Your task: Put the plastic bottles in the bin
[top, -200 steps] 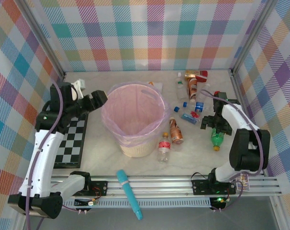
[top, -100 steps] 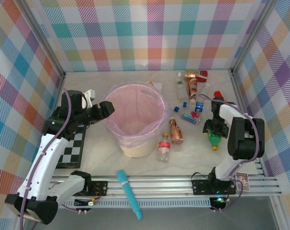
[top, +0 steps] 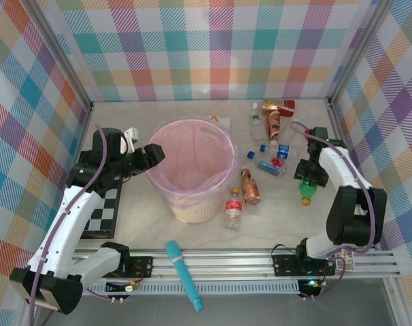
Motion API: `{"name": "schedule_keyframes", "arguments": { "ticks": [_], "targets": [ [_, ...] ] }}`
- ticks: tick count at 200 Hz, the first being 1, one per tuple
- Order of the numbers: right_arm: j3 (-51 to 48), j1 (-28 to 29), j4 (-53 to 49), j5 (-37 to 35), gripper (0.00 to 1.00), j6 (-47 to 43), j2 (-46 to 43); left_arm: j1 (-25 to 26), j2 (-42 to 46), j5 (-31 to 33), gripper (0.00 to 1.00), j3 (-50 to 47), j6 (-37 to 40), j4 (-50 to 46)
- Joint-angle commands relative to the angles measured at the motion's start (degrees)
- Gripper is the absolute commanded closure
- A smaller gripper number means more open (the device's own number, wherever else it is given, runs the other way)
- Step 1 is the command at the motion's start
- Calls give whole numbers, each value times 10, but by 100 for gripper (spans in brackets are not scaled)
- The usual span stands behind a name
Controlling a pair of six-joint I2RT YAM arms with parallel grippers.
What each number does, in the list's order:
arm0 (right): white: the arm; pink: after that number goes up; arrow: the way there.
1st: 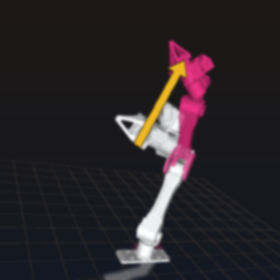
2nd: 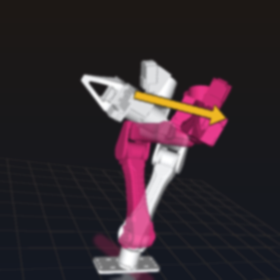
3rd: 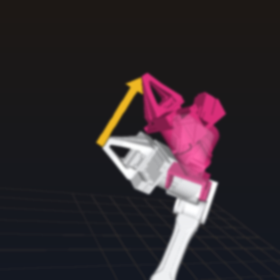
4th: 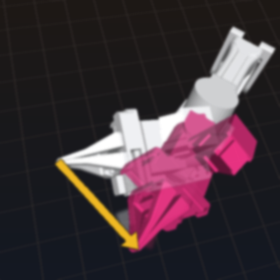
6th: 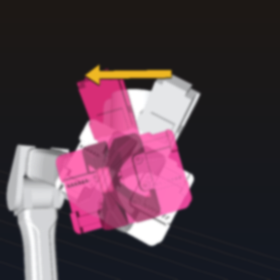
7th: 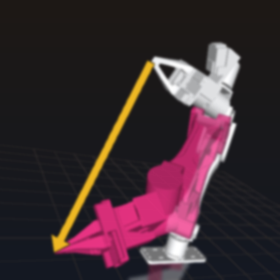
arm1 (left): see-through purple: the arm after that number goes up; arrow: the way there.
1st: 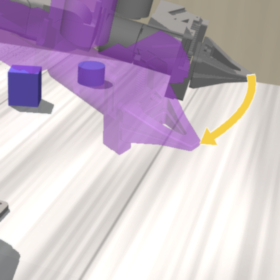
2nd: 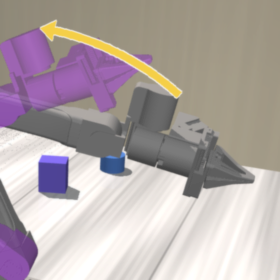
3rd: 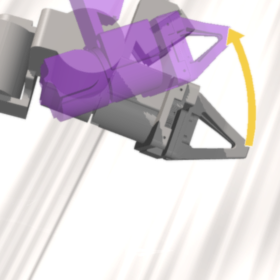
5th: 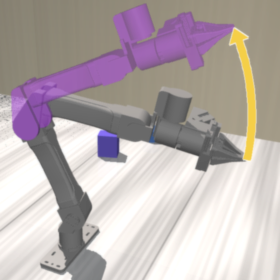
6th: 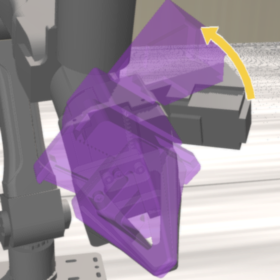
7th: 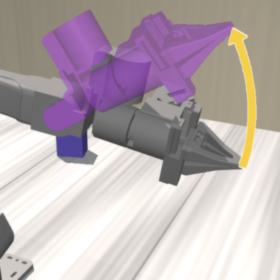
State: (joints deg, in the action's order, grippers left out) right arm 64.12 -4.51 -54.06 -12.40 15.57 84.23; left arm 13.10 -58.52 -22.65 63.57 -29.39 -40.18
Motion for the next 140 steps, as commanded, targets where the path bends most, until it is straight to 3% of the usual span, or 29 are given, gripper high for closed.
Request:
{"name": "schedule_keyframes", "arguments": {
  "ticks": [1, 30, 58, 140],
  "targets": [
    [69, 0, -65, 73, 52, -7, -56, 9, -4, -3, 30, -1, -7, 16],
    [190, 27, -107, 176, 53, -3, -76, 16, -12, -4, 30, -2, -5, 28],
    [322, 88, -124, 225, 54, 10, -66, 34, -28, -2, 31, 6, 13, 28],
    [649, 319, -116, 207, 55, 7, 97, 67, -61, 19, 30, 30, 31, 28]
  ]
}}
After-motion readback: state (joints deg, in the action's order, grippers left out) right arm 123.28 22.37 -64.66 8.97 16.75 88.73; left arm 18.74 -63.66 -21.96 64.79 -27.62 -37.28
